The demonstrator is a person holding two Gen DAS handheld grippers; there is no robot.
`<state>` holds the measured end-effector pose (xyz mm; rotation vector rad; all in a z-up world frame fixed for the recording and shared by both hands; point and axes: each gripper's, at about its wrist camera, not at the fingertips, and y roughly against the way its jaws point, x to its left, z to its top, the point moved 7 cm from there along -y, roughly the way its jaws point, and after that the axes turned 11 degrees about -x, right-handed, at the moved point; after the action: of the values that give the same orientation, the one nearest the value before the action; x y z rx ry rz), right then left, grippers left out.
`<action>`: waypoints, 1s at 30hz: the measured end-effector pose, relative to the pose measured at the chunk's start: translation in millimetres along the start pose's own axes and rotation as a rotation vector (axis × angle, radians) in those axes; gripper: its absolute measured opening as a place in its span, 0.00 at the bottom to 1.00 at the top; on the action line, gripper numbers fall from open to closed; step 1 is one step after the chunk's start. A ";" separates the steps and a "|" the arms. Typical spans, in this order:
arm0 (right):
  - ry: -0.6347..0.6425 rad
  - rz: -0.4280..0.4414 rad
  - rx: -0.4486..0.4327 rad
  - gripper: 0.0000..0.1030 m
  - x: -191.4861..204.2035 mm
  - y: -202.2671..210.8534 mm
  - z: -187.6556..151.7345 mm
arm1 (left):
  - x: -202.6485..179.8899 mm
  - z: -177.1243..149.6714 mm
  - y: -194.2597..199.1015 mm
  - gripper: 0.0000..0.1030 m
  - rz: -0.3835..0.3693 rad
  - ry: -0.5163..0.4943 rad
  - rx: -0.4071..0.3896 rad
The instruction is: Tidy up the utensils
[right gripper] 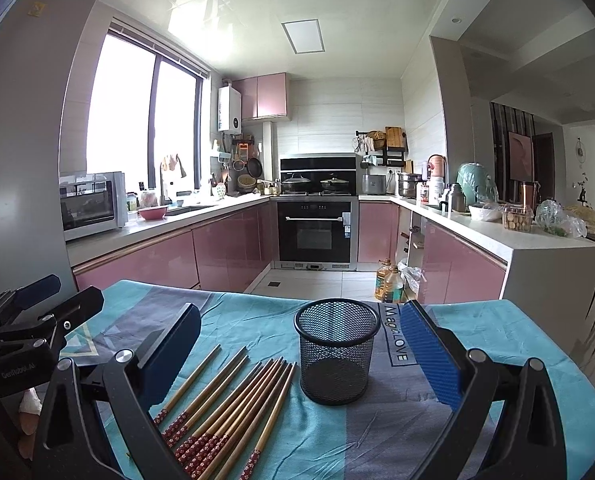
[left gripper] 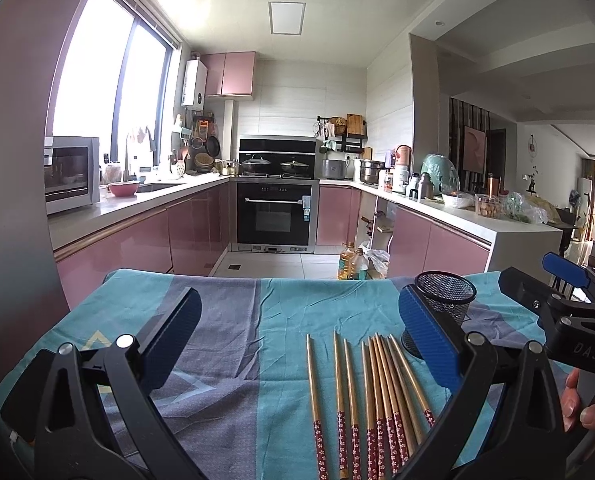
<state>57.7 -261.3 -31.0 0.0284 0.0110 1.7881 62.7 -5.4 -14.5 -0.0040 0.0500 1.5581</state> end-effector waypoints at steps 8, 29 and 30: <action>-0.001 -0.004 -0.005 0.94 -0.8 1.3 1.6 | -1.0 1.4 2.2 0.94 0.001 -0.004 -0.003; -0.003 -0.014 -0.011 0.94 0.3 3.2 1.0 | -6.0 2.2 4.1 0.94 0.003 -0.004 -0.011; -0.003 -0.014 -0.011 0.94 0.6 3.1 0.7 | -7.0 2.5 4.0 0.94 0.003 -0.005 -0.011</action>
<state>54.6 -261.4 -30.2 0.0235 -0.0010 1.7741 58.7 -12.2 -11.7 -0.0085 0.0379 1.5617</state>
